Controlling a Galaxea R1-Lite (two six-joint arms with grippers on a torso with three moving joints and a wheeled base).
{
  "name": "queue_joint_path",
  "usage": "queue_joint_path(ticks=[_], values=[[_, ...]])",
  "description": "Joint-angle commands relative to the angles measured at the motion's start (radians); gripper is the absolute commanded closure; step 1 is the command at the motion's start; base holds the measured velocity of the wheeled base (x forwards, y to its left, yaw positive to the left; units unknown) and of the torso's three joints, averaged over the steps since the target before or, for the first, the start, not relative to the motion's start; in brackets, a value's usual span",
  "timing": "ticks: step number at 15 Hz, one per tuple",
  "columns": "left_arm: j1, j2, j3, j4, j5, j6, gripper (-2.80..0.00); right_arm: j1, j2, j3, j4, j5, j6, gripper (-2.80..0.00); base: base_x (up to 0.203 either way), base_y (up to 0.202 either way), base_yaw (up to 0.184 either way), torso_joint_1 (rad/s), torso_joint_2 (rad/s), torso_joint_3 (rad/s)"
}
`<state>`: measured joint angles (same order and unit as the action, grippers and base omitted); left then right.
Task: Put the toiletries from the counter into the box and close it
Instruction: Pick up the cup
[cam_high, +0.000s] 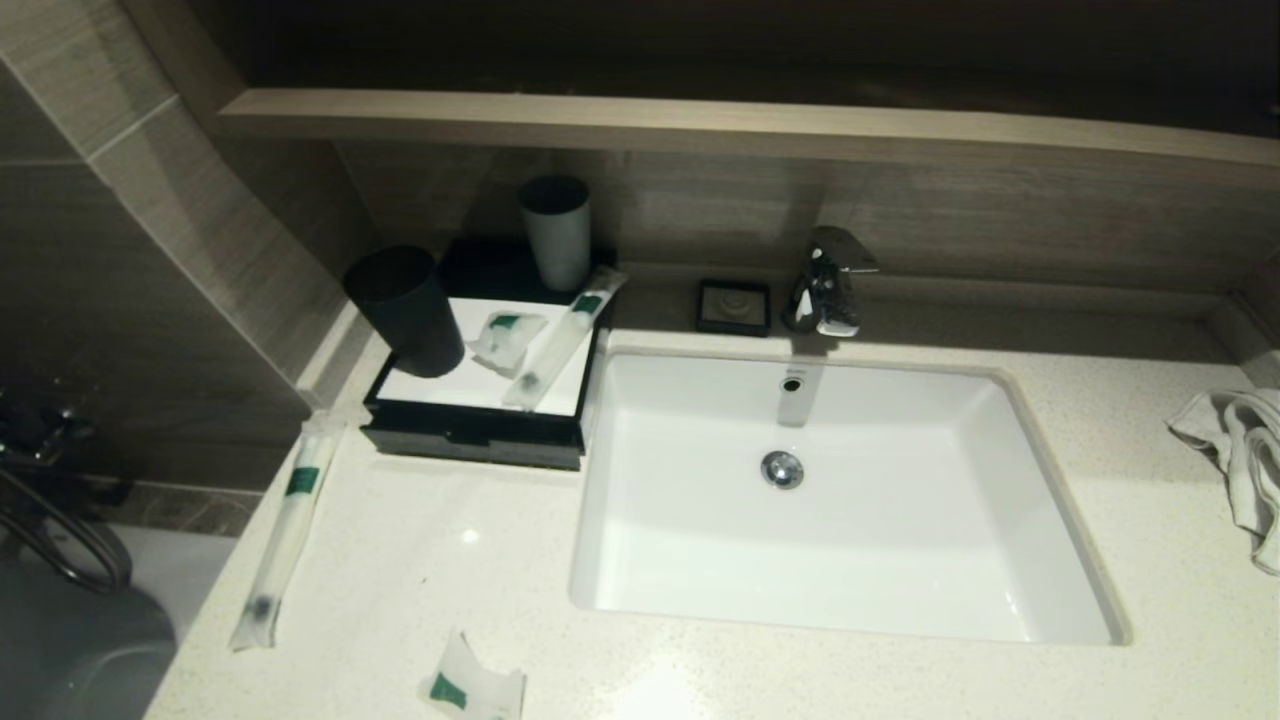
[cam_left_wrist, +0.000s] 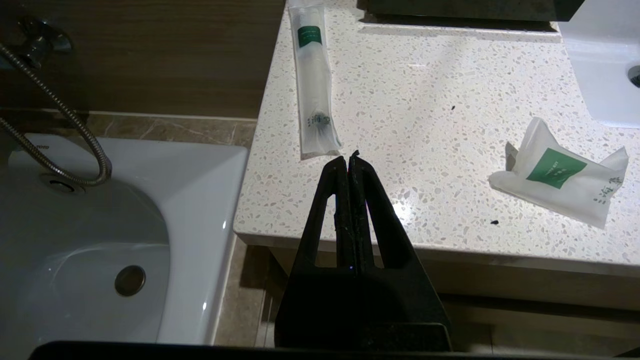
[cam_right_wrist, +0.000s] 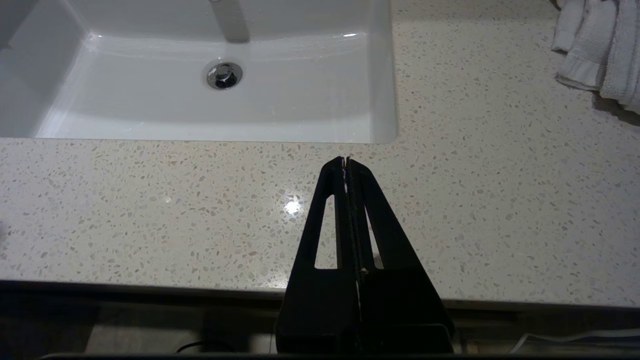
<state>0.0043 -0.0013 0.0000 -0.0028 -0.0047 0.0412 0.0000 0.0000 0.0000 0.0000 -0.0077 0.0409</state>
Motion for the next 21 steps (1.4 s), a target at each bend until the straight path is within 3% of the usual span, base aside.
queue_joint_path(ticks=[1, 21], values=[[0.000, 0.001, 0.000, 0.000, 0.000, 0.002, 0.00, 0.000, 0.001, 0.000, 0.000, 0.000, 0.001, 0.00, 0.000, 0.000, 0.000, 0.000, 0.00, 0.000], [0.000, 0.001, 0.002, 0.009, -0.005, 0.026, 0.00, 0.000, 0.000, 0.000, 0.000, 0.000, -0.001, 0.00, 0.000, 0.000, 0.000, 0.000, 0.00, 0.000]])
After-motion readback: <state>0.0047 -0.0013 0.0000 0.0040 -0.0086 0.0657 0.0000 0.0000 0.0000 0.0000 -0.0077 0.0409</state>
